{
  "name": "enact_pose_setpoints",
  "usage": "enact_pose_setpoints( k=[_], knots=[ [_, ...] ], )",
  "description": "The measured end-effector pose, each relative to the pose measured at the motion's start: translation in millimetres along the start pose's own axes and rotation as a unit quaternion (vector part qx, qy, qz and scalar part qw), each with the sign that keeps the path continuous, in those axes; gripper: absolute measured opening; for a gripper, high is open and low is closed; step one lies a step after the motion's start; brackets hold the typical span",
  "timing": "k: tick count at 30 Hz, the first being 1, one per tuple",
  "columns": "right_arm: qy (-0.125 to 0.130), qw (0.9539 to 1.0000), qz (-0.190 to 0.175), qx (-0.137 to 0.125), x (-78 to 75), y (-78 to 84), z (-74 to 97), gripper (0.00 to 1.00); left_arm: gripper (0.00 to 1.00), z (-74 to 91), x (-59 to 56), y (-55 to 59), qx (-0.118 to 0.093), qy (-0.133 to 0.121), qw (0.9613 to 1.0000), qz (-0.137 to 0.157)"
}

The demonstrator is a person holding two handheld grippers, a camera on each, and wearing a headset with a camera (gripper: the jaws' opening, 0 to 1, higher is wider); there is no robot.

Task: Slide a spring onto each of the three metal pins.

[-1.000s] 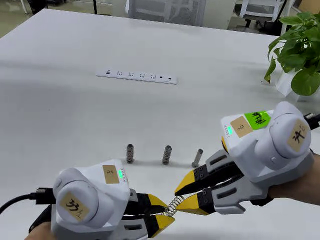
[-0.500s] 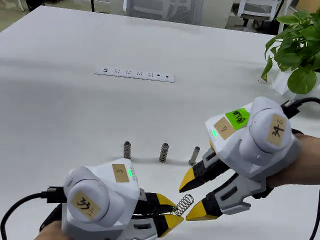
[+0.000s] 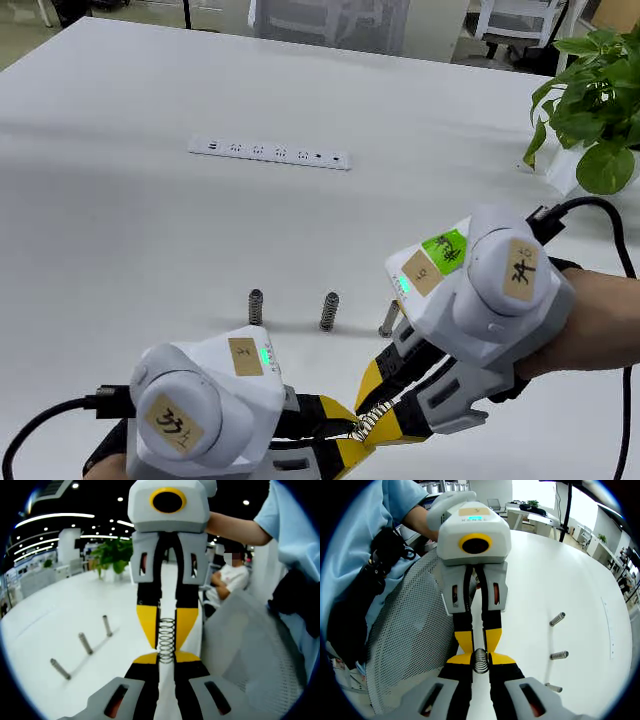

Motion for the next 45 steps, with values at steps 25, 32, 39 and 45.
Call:
enact_pose_setpoints(
  k=[25,32,39,45],
  knots=[
    [-0.005,0.9997,-0.023,0.003,-6.6,3.6,0.7,0.12,0.19,0.4,5.2,3.4,-0.002,-0.021,0.9997,-0.009],
    [0.018,0.9992,-0.033,0.011,-19.3,16.3,1.5,0.12,0.41,19.0,21.6,9.7,-0.019,-0.09,0.9957,0.016],
    [0.033,0.9987,-0.034,0.019,-29.7,22.9,3.9,0.12,0.69,40.5,35.0,20.3,-0.025,-0.152,0.9871,0.043],
    [0.036,0.9984,-0.034,0.026,-36.5,28.5,6.0,0.12,0.89,60.7,44.5,29.6,-0.039,-0.207,0.9751,0.067]
  ],
)
Point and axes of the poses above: the centre of the closed fingertips' face, and the gripper's own axes: z roughly backward along the fingers, x roughly to its left, y roughly out of its underside, the point moved 6 cm from there along z, roughly backward along the fingers, and after that the axes turned 11 degrees about y, right-handed, at the moved point
